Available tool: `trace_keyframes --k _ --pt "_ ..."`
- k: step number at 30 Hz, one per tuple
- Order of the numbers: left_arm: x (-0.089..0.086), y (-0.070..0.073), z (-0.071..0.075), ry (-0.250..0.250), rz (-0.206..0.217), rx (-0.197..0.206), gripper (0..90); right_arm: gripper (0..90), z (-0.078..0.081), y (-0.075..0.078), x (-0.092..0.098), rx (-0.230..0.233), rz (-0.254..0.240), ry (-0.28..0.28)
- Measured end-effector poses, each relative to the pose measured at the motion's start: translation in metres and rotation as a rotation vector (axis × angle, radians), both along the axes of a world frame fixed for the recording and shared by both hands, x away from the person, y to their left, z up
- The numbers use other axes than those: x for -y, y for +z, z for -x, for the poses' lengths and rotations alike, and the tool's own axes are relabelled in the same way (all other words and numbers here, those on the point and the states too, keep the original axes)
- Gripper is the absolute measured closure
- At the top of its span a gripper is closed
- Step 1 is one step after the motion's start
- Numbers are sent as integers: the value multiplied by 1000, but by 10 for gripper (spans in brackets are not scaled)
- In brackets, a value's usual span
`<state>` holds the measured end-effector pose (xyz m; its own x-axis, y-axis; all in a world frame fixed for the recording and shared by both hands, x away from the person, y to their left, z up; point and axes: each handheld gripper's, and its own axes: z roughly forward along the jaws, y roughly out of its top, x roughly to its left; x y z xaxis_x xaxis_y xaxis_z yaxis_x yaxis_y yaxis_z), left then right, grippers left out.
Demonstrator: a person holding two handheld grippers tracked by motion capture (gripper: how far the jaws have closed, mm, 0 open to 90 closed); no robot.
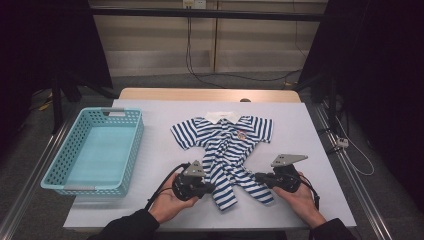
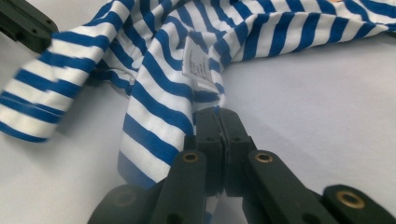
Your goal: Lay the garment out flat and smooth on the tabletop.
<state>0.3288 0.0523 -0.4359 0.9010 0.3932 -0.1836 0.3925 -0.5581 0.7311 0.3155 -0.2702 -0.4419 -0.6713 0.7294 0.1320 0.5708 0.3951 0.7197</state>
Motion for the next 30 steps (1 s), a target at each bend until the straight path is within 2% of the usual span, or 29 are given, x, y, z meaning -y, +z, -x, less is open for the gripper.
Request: trace_keyframes --k 1,2,7,8,9,10,11,13,14,15,18,19,20,21,23,25,26,28,30 --pt "-1 0 0 17 23 6 892 895 0 1 1 3 -1 -7" --pt "-5 3 -1 13 15 7 892 895 0 1 2 11 -5 -8" --pt "-17 9 -1 52 35 21 893 895 1 6 8 28 -22 -35" --pt "-20 10 -2 49 20 33 893 895 1 7 9 30 -20 -41" --pt "-22 9 -3 50 51 25 893 895 1 8 11 32 -23 -50" --pt "-25 9 -4 60 42 34 893 896 0 8 13 35 -21 -55" --pt "-27 10 -3 92 3 37 892 895 0 9 15 42 -19 -64" --pt "-31 8 -6 125 -6 44 893 895 -1 9 20 39 -22 -79" --pt "-34 9 -8 126 -32 41 893 896 -2 9 22 53 -12 -85" --pt "-35 7 -10 142 -27 53 893 896 -3 10 24 52 -15 -97" --pt "-38 5 -14 171 -55 55 893 895 -7 9 28 58 3 -116" --pt "-39 5 -15 174 -64 49 893 896 -8 9 30 64 22 -121" --pt "-39 3 -14 197 -63 40 893 896 -9 8 31 66 32 -125" --pt "-40 3 -15 198 -82 35 893 896 -10 7 31 72 51 -133" --pt "-40 1 -16 235 -137 59 893 895 -13 6 32 69 69 -143" --pt "-42 -5 -20 239 -148 42 893 895 -15 5 32 75 94 -147" --pt "-41 -7 -20 246 -148 28 893 893 -17 3 32 76 95 -139" --pt "-41 -7 -19 254 -134 30 886 865 -17 1 32 55 79 -138" --pt "-43 -6 -19 250 -106 17 796 808 -15 2 31 59 74 -132"
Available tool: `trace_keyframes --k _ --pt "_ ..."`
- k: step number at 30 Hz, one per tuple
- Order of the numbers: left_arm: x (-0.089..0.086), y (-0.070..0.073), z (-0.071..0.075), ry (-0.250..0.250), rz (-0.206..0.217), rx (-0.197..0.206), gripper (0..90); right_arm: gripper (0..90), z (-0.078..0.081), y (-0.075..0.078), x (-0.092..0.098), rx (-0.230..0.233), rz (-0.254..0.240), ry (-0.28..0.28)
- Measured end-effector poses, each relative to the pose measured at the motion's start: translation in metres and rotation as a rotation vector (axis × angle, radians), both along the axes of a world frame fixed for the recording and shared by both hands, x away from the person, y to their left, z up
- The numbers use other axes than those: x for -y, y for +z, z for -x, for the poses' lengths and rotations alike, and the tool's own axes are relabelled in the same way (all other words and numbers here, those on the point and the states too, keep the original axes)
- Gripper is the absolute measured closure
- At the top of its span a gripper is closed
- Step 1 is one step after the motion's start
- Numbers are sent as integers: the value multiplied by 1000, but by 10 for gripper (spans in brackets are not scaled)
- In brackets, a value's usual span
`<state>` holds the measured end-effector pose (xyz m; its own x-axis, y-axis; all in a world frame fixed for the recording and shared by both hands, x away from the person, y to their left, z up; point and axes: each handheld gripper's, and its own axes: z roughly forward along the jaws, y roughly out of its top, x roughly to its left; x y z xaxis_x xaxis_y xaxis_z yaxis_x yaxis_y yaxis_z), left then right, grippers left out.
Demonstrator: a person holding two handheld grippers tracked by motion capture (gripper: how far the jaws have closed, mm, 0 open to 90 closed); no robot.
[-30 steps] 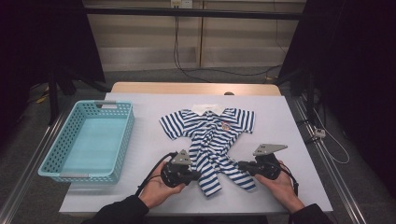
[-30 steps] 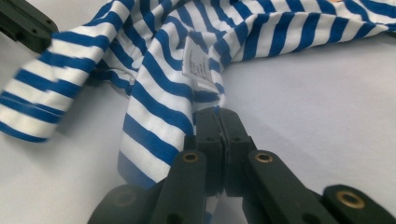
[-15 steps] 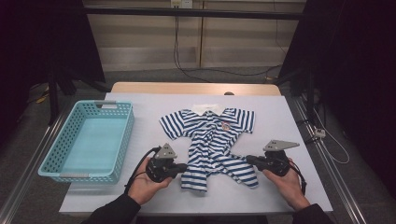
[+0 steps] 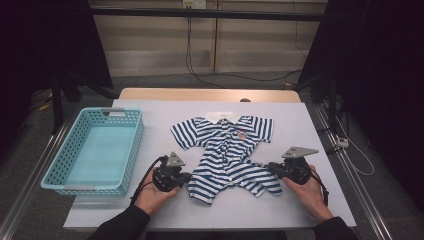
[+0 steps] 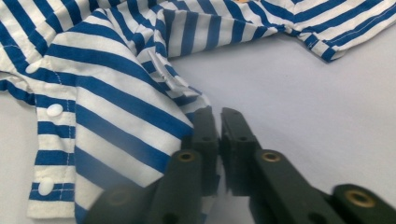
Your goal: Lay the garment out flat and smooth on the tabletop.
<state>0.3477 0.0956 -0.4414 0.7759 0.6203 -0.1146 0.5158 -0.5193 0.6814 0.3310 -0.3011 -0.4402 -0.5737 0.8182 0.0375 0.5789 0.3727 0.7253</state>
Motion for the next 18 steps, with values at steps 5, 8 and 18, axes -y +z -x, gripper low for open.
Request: trace_keyframes --k 5,8,18 --pt "-3 9 3 21 63 50 577 669 13 11 -3 48 -38 20" --pt "1 19 11 -3 104 95 554 664 26 21 -12 71 -56 57" --pt "40 33 43 -229 123 100 689 739 49 16 -34 2 -60 177"
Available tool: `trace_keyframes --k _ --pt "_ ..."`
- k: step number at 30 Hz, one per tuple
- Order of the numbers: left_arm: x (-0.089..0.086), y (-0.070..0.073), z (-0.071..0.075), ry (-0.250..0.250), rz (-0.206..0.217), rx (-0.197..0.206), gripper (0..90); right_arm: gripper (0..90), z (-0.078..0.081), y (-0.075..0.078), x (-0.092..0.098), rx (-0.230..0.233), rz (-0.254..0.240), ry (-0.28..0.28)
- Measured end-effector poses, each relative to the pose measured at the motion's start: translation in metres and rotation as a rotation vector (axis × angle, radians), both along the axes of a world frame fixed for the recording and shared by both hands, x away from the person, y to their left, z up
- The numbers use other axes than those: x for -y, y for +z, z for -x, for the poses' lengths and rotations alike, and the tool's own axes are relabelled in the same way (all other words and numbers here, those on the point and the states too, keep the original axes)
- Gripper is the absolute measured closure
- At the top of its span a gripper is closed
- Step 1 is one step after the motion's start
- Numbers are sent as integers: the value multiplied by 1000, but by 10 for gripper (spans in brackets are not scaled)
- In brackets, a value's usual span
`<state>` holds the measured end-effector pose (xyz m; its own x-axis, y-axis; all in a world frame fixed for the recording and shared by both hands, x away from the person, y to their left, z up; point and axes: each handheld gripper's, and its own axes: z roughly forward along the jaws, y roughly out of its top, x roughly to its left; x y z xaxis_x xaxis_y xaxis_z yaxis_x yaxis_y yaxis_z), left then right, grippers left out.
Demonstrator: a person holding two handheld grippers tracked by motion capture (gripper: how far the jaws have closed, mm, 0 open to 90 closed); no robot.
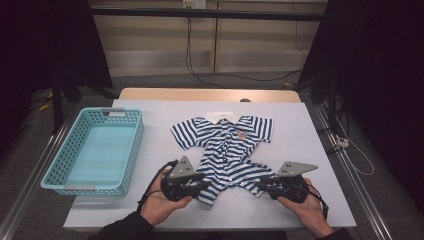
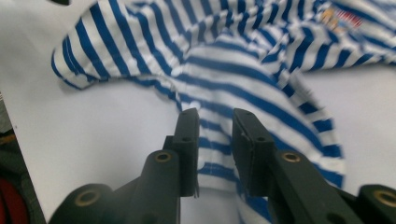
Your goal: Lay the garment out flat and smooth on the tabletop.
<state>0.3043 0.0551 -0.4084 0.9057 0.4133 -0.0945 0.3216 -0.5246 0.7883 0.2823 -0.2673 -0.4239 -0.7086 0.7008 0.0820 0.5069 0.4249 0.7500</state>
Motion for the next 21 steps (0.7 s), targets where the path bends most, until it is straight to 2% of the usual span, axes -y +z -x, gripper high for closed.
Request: trace_keyframes --k 4,5,6,7,8,9,10,12,13,14,15,16,17,19,21 --pt "27 -17 9 -86 -104 -71 691 734 -5 -9 -7 -31 23 34" --pt "30 -21 9 -84 -111 -77 678 730 -6 -10 -9 -35 27 43" --pt "30 -26 8 -72 -144 -73 669 726 -6 -11 -11 -34 34 51" --pt "29 -29 7 -56 -148 -71 650 722 -5 -12 -13 -38 42 59" --pt "27 -33 3 -74 -115 -89 627 716 -6 -13 -14 -44 51 70" --pt "24 -32 2 -63 -147 -79 620 706 -6 -15 -14 -47 60 73" --pt "23 -35 0 -63 -111 -99 604 692 -6 -16 -15 -58 66 73" --pt "21 -35 0 -34 -161 -75 536 645 -8 -19 -15 -69 85 86" --pt "19 -35 -2 -51 -169 -64 542 637 -9 -20 -16 -76 92 82" --pt "19 -36 -1 -41 -160 -69 542 635 -9 -20 -18 -74 93 90" --pt "22 -38 2 2 -105 -89 546 640 -8 -20 -19 -71 107 87" --pt "20 -36 -1 -42 -157 -61 561 647 -9 -20 -21 -64 118 88" --pt "20 -36 -1 -49 -167 -50 572 649 -9 -21 -21 -48 135 96" --pt "20 -36 0 -30 -173 -27 632 668 -10 -21 -22 -47 139 94" --pt "19 -36 -2 -23 -175 -32 720 691 -10 -21 -23 -41 148 90"
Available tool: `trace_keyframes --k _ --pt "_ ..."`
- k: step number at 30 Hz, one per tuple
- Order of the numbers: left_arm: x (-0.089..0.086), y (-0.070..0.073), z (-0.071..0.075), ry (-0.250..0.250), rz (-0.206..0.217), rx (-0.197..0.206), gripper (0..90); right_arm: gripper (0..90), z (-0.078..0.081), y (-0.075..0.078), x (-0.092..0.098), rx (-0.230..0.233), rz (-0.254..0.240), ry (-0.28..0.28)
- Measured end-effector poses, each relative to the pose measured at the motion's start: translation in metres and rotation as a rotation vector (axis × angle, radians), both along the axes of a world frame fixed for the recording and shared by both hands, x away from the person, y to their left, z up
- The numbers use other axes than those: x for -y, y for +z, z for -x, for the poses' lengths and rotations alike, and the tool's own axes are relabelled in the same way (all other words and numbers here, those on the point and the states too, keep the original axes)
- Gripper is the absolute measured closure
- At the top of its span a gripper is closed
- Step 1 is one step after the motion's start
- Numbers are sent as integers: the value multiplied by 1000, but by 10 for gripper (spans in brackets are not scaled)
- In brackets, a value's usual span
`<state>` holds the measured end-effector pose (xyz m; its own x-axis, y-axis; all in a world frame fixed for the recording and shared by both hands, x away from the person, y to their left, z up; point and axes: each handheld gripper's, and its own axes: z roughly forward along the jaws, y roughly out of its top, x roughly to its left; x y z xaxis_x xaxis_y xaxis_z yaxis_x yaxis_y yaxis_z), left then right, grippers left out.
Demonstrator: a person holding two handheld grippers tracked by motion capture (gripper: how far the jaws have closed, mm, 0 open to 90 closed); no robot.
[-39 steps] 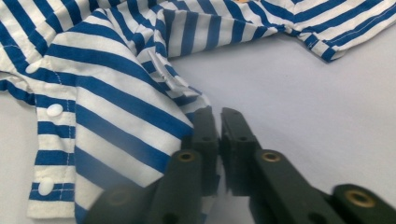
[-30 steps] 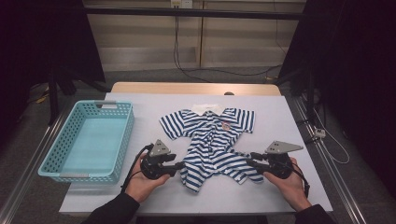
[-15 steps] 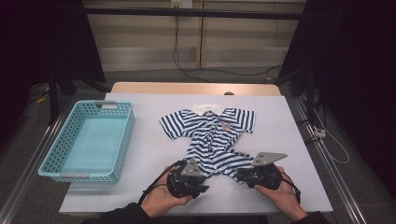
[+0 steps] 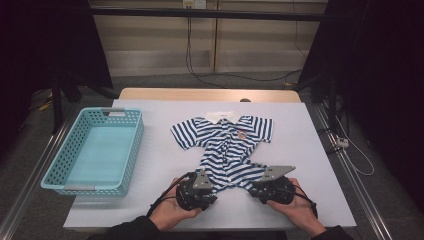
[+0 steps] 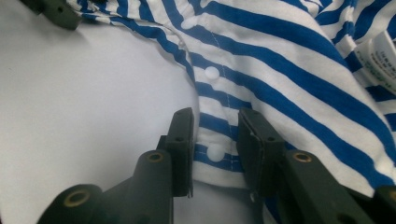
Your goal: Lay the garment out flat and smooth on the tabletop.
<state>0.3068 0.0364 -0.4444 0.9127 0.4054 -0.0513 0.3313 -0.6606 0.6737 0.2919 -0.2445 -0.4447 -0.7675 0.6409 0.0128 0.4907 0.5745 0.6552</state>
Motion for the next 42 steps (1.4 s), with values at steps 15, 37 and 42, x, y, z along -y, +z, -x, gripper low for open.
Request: trace_keyframes --k 15,37,42 --pt "4 6 19 -62 46 -107 772 785 21 13 -3 -124 -152 79" --pt "-58 29 -6 99 219 -93 599 558 5 25 45 18 -202 -144" --pt "-76 36 -5 150 254 -64 574 531 1 23 51 24 -174 -174"
